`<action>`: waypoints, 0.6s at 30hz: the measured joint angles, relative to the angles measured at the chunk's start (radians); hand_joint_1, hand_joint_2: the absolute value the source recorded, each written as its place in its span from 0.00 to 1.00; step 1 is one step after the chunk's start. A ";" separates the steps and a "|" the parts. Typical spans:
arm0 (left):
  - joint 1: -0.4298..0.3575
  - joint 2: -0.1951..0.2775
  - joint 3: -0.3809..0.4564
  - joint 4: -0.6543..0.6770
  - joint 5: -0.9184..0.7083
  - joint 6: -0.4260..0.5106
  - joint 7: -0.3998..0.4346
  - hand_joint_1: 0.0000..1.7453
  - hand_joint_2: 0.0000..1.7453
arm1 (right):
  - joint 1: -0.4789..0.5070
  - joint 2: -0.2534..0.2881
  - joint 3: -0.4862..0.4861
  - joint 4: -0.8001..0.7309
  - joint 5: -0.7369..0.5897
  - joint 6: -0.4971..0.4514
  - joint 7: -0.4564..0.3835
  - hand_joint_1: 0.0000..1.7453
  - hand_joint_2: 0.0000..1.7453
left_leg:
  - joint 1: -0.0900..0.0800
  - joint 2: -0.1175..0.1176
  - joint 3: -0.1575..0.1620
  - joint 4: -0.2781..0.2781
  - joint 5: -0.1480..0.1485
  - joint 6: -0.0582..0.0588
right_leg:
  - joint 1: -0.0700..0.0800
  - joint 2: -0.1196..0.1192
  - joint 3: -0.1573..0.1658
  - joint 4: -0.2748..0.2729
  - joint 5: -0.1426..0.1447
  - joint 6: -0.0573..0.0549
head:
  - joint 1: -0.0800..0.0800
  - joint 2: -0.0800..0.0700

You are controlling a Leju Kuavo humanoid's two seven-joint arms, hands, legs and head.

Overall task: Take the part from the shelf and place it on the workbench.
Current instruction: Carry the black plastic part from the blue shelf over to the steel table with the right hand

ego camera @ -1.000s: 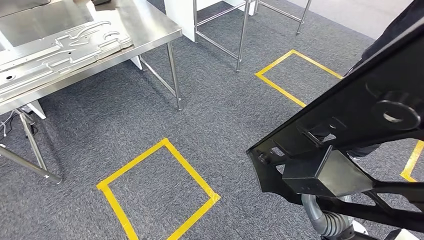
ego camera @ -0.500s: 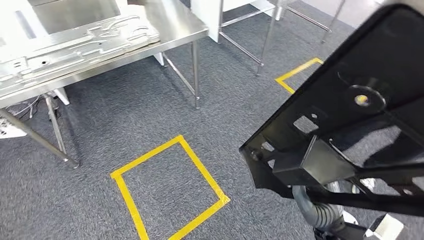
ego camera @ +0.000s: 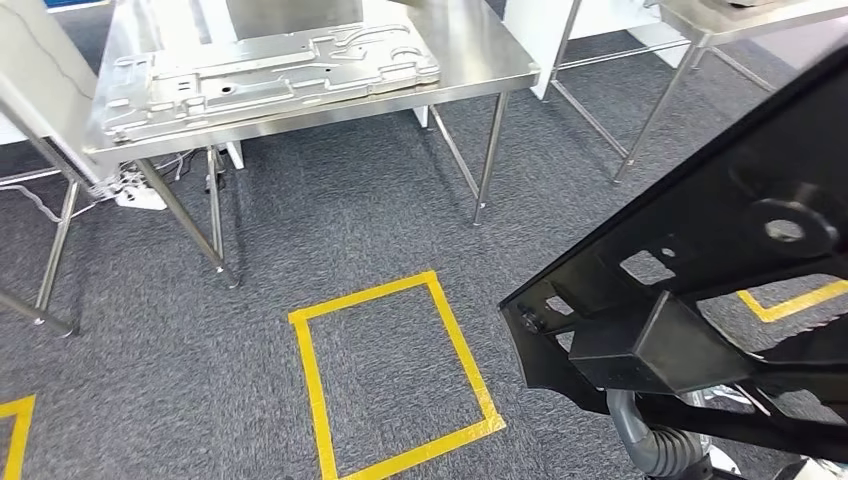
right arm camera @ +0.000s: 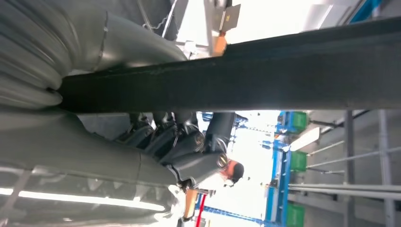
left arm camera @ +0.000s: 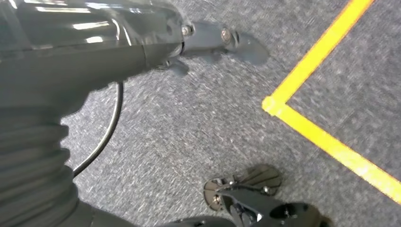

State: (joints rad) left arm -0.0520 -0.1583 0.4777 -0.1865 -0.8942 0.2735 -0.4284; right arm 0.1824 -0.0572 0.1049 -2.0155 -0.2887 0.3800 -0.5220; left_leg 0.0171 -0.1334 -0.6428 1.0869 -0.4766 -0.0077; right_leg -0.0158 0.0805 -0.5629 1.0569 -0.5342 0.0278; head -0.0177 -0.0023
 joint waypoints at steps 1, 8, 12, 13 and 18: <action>0.002 0.000 0.000 0.000 0.000 0.000 0.000 0.00 1.00 | 0.000 0.000 0.000 0.000 0.000 0.000 0.000 1.00 1.00 | 0.001 -0.011 -0.003 -0.004 0.004 -0.007 | 0.001 -0.008 0.003 -0.006 0.001 0.000 | 0.000 0.000; 0.002 0.003 0.003 0.000 0.003 0.000 0.000 0.00 1.00 | 0.002 0.003 -0.002 0.000 -0.002 0.000 0.001 1.00 1.00 | -0.004 0.118 -0.109 0.232 -0.110 -0.027 | -0.014 -0.109 0.022 -0.025 0.009 -0.023 | -0.029 0.000; 0.002 0.005 0.003 0.000 0.003 0.000 0.002 0.00 1.00 | 0.002 0.005 -0.002 0.000 -0.001 0.000 0.001 1.00 1.00 | 0.008 0.162 -0.032 0.100 -0.032 -0.042 | -0.020 -0.155 0.034 -0.022 -0.003 -0.009 | -0.041 0.000; 0.002 0.005 0.003 0.000 0.003 0.000 0.002 0.00 1.00 | 0.001 0.005 -0.002 0.000 -0.001 0.000 0.001 1.00 1.00 | 0.008 0.180 -0.005 0.044 -0.014 -0.041 | -0.018 -0.164 0.037 -0.018 -0.009 -0.001 | -0.047 0.000; 0.000 0.003 0.003 0.000 0.003 -0.002 0.003 0.00 1.00 | 0.000 0.006 -0.001 0.000 0.003 0.000 0.003 1.00 1.00 | 0.002 0.163 0.008 -0.005 -0.008 -0.011 | -0.008 -0.188 0.050 -0.022 -0.022 0.021 | -0.031 0.000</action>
State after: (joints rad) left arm -0.0516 -0.1549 0.4811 -0.1862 -0.8913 0.2720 -0.4258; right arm 0.1824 -0.0511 0.1040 -2.0157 -0.2854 0.3801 -0.5193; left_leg 0.0187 0.0295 -0.6346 1.0823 -0.4847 -0.0192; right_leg -0.0236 -0.1076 -0.5132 1.0350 -0.5566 0.0489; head -0.0485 -0.0023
